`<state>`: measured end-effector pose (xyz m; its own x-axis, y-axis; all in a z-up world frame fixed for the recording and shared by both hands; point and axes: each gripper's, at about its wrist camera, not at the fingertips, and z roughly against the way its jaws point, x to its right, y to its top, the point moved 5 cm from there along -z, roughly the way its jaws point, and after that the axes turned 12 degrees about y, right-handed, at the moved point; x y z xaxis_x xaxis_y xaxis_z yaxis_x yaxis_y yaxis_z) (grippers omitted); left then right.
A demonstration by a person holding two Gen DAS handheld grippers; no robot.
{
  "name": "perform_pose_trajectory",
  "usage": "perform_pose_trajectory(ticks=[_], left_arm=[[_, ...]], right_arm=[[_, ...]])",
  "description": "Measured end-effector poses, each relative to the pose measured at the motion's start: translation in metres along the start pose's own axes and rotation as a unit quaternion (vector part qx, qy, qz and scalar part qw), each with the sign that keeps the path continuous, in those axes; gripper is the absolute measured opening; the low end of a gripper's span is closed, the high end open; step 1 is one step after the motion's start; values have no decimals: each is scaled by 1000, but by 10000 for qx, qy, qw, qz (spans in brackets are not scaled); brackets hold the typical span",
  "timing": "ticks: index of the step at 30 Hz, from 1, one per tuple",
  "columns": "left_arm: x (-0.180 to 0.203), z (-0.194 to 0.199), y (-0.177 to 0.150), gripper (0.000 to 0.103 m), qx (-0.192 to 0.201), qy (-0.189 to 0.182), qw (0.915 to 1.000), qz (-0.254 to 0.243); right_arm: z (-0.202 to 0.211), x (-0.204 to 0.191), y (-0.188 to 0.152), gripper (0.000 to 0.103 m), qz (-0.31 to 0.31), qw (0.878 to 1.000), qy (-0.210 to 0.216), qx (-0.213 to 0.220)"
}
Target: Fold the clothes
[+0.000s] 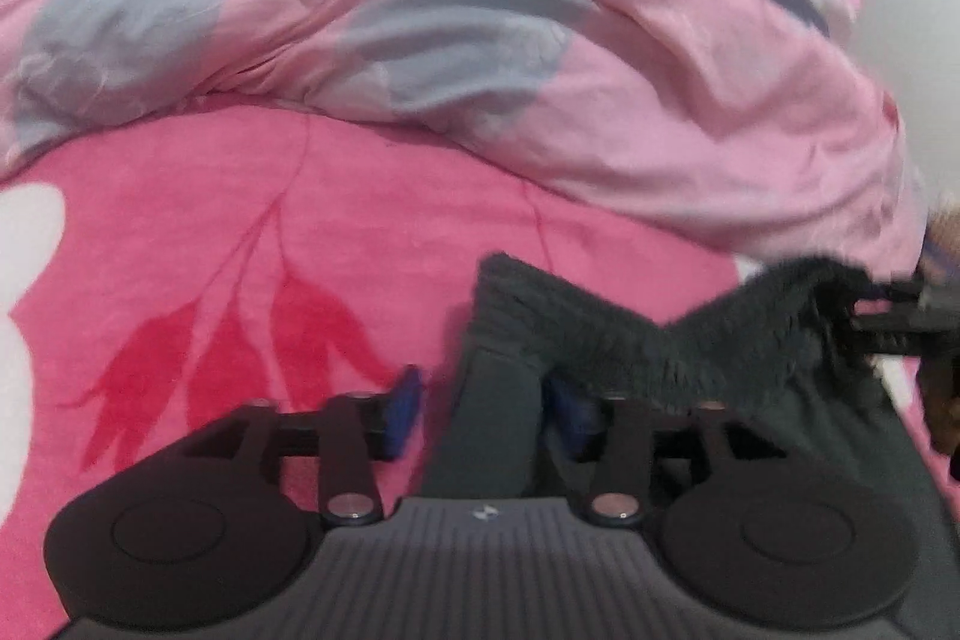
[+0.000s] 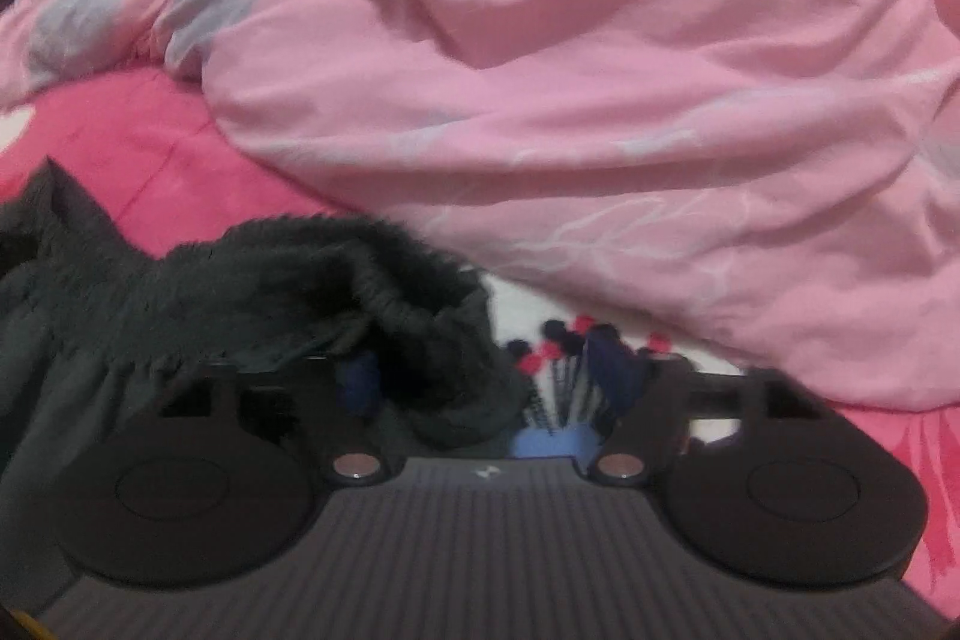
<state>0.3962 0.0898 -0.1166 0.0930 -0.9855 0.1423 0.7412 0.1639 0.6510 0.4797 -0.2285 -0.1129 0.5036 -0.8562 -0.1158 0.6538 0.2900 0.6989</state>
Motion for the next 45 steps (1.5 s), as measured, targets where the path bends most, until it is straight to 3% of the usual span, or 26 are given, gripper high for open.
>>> perform_pose_trajectory(ticks=[4, 7, 13, 21, 24, 26, 29, 32, 36, 38, 44, 45], left_arm=[[-17, 10, 5, 61, -132, -323, 9964, 774], [-29, 26, 3, 62, -182, -456, 9917, 1186], [-48, 158, -6, 62, 470, -472, 9929, 987], [-73, 335, -18, 71, 1336, -490, 9872, 715], [-77, 394, -33, 75, 1591, -510, 9840, 626], [-74, 410, -50, 77, 1547, -598, 9843, 600], [-63, 401, -91, 77, 1207, -621, 9894, 517], [-52, 363, -146, 74, 577, -722, 9941, 566], [-45, 305, -212, 65, -338, -861, 9919, 869], [-45, 286, -237, 59, -604, -790, 9907, 929], [-43, 271, -272, 45, -628, -710, 9913, 916], [-44, 269, -274, 34, -612, -683, 9915, 923]], right_arm=[[39, 12, -7, 91, -666, 9963, 457, 278], [82, 19, -18, 91, -1163, 9885, 769, 584], [170, 31, -39, 91, -2109, 9603, 1381, 1194], [353, -29, -86, 91, -1737, 9420, 2035, 2025], [396, -58, -102, 91, -1582, 9340, 2352, 2176], [411, -81, -114, 91, -1513, 9249, 2701, 2206], [399, -119, -138, 91, -1480, 9171, 3155, 1939], [354, -161, -169, 88, -1509, 9164, 3452, 1355], [277, -210, -215, 69, -1774, 9166, 3560, 408], [248, -226, -234, 63, -1971, 9159, 3497, 87], [214, -248, -255, 41, -2435, 9017, 3567, -208], [214, -252, -253, 27, -2387, 9013, 3609, -195]])
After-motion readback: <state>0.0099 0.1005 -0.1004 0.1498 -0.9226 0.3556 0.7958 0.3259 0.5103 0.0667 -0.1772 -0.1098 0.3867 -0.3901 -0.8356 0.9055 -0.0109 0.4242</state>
